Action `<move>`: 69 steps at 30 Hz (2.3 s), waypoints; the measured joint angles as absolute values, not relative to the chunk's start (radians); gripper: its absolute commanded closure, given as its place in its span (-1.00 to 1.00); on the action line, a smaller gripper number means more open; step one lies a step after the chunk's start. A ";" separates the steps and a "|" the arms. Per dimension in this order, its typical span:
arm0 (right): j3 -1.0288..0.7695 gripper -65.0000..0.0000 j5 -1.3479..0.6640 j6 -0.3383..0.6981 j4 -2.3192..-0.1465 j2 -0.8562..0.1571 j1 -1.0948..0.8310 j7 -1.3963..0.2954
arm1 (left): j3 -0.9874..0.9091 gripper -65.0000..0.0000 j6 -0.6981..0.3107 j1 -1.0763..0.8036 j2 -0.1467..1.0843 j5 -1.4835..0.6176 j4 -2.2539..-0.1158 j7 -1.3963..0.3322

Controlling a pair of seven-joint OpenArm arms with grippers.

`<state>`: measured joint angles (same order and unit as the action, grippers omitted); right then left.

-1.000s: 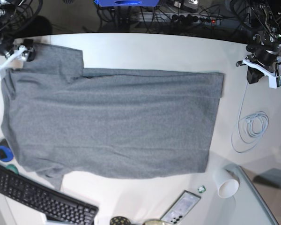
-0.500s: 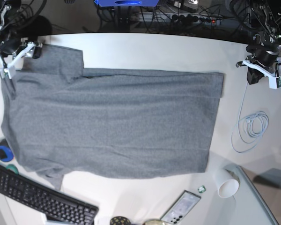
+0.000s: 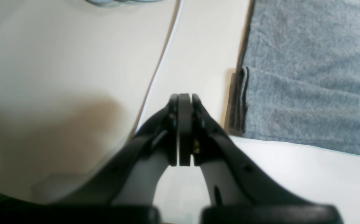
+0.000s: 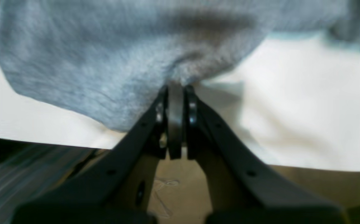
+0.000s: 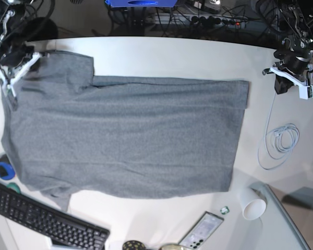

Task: Layout the t-shirt on the table in an organized manner, then fold the t-shirt properly
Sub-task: 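Press and smooth the folded shirt edge with the right gripper, then grasp the folded shirt edge with the left gripper near its corner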

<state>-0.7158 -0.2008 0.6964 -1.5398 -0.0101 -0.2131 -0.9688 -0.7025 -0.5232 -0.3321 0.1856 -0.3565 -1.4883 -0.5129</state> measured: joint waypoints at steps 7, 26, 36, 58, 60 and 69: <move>-0.714 1.00 -0.207 0.697 -1.551 -0.056 -0.055 -1.057 | -0.701 1.00 -0.523 -0.332 0.185 -0.356 -1.488 -0.512; -0.638 1.00 -0.041 0.697 -1.202 -0.089 0.262 -0.949 | -0.699 1.00 -0.523 -0.336 0.186 -0.353 -1.446 -0.509; -0.641 1.00 -0.040 0.697 -1.117 -0.102 0.341 -0.881 | -0.699 1.00 -0.523 -0.339 0.186 -0.352 -1.446 -0.510; -0.650 -0.55 -0.038 0.697 -1.127 -0.106 0.279 -0.833 | -0.699 1.00 -0.668 -0.382 0.156 -0.270 -1.456 -0.508; -0.653 -0.54 -0.036 0.696 -1.239 -0.104 0.228 -0.834 | -0.699 1.00 -0.697 -0.390 0.123 -0.271 -1.478 -0.507; -0.649 -0.54 -0.131 0.697 -1.510 -0.067 0.016 -0.830 | -0.705 1.00 -0.690 -0.371 0.048 -0.268 -1.489 -0.508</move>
<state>-0.6491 -0.1314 0.6971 -1.5097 -0.0669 0.0158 -0.8299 -0.7052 -0.6899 -0.3706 0.0483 -0.2676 -1.4891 -0.5079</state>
